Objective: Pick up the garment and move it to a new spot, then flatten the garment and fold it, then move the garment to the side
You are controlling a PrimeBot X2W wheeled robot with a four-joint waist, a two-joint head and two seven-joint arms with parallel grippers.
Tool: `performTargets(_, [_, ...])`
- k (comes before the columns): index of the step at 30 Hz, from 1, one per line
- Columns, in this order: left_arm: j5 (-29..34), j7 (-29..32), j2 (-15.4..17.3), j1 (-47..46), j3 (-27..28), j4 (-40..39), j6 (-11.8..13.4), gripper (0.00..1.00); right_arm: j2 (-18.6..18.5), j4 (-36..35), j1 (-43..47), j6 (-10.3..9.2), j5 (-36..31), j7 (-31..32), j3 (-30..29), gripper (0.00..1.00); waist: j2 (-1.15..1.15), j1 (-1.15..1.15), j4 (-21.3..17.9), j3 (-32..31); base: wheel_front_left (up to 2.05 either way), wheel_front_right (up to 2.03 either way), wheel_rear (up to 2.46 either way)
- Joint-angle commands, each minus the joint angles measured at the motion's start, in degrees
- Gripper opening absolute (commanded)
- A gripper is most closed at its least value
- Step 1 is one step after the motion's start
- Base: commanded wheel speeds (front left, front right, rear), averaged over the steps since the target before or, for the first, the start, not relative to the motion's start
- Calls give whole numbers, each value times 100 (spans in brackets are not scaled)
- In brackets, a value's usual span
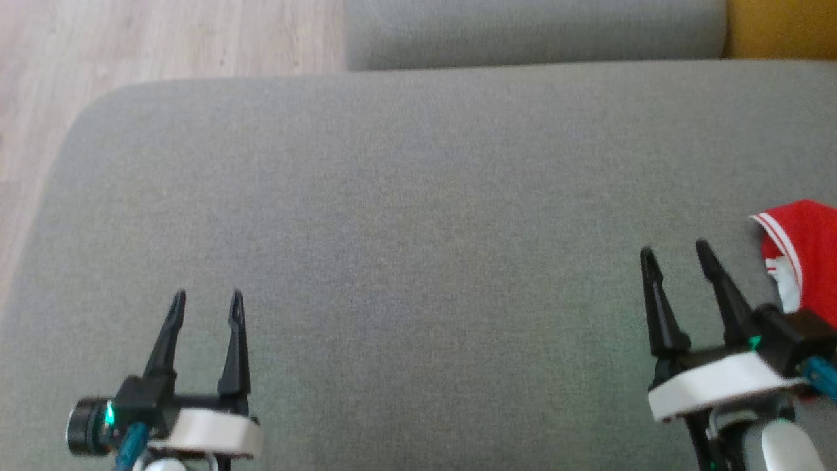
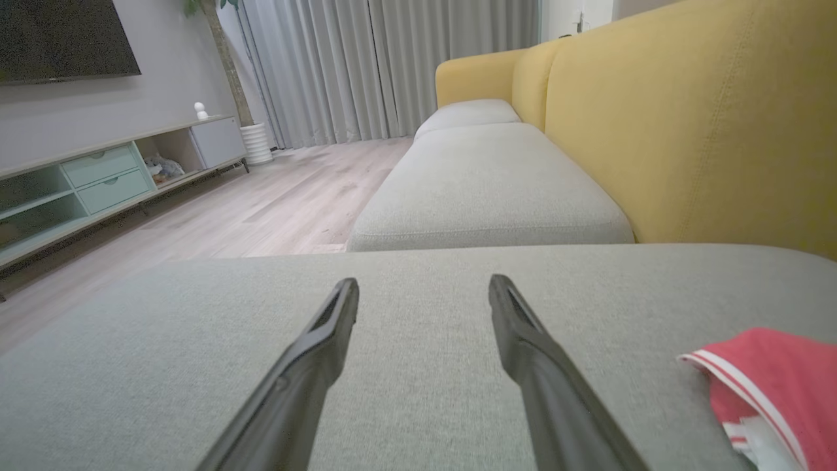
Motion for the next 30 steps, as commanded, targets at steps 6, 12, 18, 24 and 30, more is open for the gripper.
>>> performTargets(6, [0,205,153,269,122,-398,160,100,-15,-326,371,-3,96,88,78,100,0,1,-55,-418,0,0,0])
performTargets(12, [-1,310,186,522,57,-544,224,100,-14,-524,711,-3,120,229,-35,100,0,1,-97,-546,0,0,0])
performTargets(18, [11,351,226,568,23,-587,253,100,-13,-631,795,-3,124,334,-29,100,0,1,-118,-572,0,0,0])
performTargets(24, [15,350,254,535,-14,-574,243,100,-13,-661,806,-3,123,373,-23,100,0,1,-121,-565,0,0,0])
performTargets(30, [20,353,265,492,-44,-550,267,100,-13,-635,799,-3,181,349,-3,100,0,1,-130,-554,0,0,0])
